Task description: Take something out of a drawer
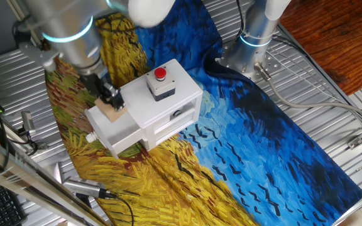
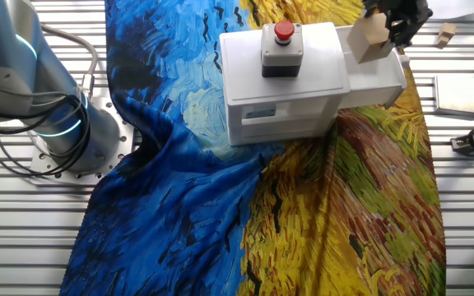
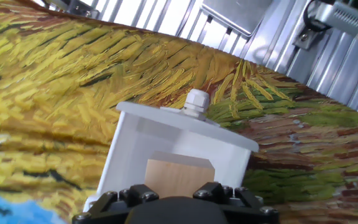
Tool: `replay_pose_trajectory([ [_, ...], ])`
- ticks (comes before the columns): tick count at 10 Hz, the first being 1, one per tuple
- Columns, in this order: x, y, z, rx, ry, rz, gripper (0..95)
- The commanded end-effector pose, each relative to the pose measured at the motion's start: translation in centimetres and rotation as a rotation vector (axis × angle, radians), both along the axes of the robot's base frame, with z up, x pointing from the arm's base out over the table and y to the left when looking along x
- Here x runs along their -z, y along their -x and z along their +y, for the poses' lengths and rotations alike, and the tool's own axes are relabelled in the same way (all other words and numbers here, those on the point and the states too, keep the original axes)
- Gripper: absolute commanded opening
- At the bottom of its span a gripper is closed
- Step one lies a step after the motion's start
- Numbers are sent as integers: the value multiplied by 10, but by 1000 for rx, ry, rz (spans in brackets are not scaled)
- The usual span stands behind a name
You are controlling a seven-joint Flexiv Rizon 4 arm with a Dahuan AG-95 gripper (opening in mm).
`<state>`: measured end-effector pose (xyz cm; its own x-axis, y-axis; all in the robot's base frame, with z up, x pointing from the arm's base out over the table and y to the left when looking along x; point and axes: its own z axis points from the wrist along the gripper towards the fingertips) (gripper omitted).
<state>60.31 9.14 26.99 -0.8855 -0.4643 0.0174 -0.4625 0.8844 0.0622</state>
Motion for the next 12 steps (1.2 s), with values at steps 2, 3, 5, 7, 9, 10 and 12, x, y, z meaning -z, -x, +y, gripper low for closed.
replay_pose_trajectory([
  [2, 1, 0, 0, -29, 18, 1, 0],
  [3, 1, 0, 0, -40, 11, 0, 0],
  [5, 1, 0, 0, 10, 24, -5, 0],
  [7, 1, 0, 0, 64, 27, -19, 0],
  [9, -1, -2, -10, 65, 25, -10, 0],
  [10, -3, -4, -23, 46, 26, -7, 0],
  [12, -1, -8, -58, -15, 22, -8, 0],
])
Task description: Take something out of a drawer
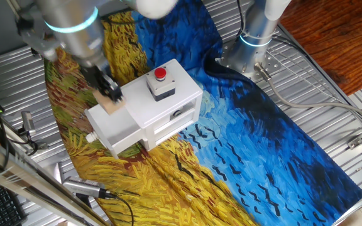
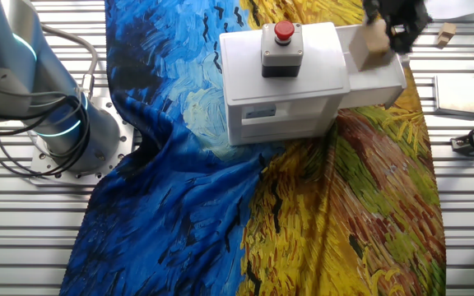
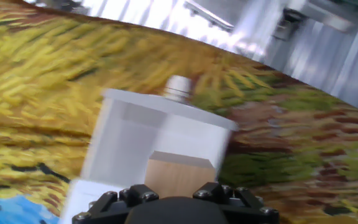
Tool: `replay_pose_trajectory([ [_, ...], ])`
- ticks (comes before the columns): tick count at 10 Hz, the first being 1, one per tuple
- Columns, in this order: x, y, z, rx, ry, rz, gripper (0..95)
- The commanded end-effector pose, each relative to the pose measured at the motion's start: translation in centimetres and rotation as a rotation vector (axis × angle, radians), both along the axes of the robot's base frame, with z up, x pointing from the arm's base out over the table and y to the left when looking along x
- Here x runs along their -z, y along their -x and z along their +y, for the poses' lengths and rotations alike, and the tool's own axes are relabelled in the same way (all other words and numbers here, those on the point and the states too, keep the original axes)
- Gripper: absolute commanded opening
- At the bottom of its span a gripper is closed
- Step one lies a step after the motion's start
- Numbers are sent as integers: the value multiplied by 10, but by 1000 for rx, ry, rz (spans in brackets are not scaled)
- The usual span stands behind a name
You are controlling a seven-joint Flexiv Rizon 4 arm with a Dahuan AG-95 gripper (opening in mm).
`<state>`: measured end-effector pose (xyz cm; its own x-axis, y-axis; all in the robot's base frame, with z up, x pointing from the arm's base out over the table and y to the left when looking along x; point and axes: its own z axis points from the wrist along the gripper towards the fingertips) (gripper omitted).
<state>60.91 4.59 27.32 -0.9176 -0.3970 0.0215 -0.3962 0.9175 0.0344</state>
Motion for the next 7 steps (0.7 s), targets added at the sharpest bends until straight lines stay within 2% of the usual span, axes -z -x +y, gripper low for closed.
replay_pose_trajectory([
  [1, 5, -3, -27, -116, -9, -4, 0],
  [4, 12, -4, -51, -170, -11, -11, 0],
  [6, 13, -4, -51, -165, 8, 0, 0],
  [7, 13, -4, -51, -138, 9, -3, 0],
])
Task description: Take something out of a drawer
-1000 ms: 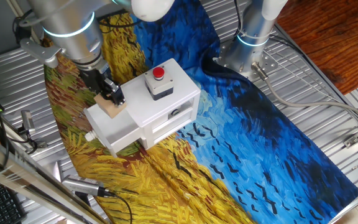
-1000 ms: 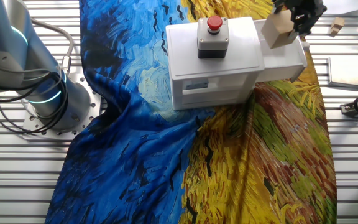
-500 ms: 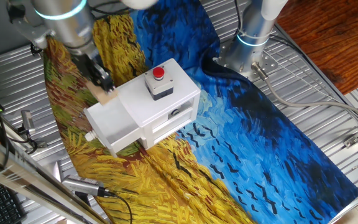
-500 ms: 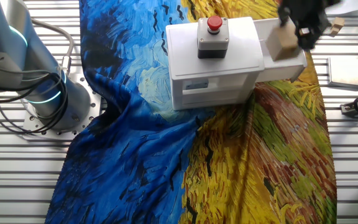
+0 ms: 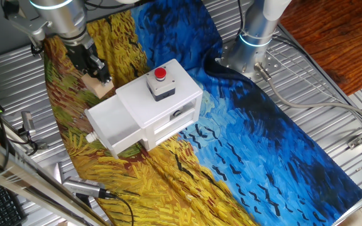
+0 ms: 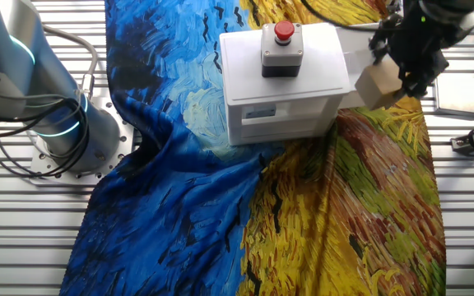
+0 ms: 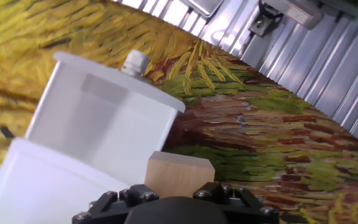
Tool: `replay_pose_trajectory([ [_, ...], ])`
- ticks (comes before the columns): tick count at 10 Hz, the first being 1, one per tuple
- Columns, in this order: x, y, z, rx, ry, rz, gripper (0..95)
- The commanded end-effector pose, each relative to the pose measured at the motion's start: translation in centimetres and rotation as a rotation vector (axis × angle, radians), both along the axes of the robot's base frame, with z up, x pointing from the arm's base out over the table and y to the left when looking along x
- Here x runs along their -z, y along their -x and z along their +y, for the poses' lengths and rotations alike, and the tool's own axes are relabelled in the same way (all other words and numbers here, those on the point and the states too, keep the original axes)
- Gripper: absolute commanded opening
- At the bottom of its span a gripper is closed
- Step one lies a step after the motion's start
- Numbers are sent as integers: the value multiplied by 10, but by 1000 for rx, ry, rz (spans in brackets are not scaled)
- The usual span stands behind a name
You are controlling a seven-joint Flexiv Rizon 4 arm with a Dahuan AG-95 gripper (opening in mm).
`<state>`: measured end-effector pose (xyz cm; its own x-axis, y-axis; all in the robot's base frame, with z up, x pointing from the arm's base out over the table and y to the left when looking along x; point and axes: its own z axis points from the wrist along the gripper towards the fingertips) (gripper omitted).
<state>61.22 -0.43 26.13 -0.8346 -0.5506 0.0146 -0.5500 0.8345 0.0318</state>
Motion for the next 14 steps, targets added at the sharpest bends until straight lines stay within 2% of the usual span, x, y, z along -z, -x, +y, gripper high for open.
replay_pose_trajectory([
  [1, 1, -1, -1, 68, 13, 0, 0],
  [4, 3, -2, -1, 99, 14, -10, 0],
  [7, 14, -7, -22, 66, 13, -14, 0],
  [8, 21, -10, -30, 51, 11, -20, 0],
  [9, 34, -14, -41, 22, 5, -39, 0],
  [12, 63, -16, -48, -17, 8, -66, 0],
  [14, 67, -15, -48, -8, 8, -67, 0],
])
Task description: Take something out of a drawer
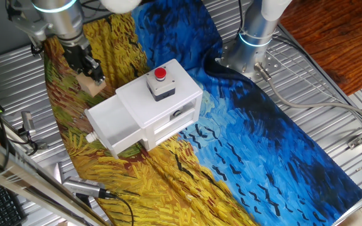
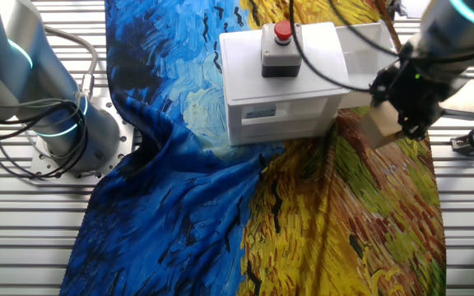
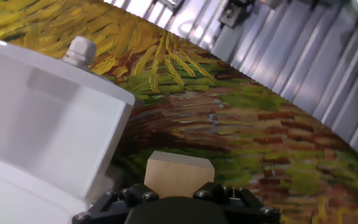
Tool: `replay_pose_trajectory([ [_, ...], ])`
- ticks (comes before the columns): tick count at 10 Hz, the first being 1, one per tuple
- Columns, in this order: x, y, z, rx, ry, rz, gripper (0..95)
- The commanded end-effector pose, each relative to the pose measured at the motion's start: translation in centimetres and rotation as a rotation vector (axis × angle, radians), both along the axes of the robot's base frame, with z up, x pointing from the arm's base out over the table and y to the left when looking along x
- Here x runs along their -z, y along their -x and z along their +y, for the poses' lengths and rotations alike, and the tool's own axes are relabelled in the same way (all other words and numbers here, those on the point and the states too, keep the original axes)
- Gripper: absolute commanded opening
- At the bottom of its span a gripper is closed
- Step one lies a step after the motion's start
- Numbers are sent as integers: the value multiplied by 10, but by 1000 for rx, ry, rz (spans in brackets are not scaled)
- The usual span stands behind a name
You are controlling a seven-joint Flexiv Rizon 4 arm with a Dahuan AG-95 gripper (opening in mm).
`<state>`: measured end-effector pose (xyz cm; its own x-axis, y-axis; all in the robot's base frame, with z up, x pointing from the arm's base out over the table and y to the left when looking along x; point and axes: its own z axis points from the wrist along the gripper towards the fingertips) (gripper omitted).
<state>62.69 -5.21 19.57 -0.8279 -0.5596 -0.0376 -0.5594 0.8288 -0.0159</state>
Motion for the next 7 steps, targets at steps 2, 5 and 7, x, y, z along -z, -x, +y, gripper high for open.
replay_pose_trajectory([
  [2, 2, 0, 0, 16, -6, 3, 0],
  [5, 2, 0, 0, 54, -11, 2, 0],
  [7, 14, 0, -8, 46, -18, -6, 0],
])
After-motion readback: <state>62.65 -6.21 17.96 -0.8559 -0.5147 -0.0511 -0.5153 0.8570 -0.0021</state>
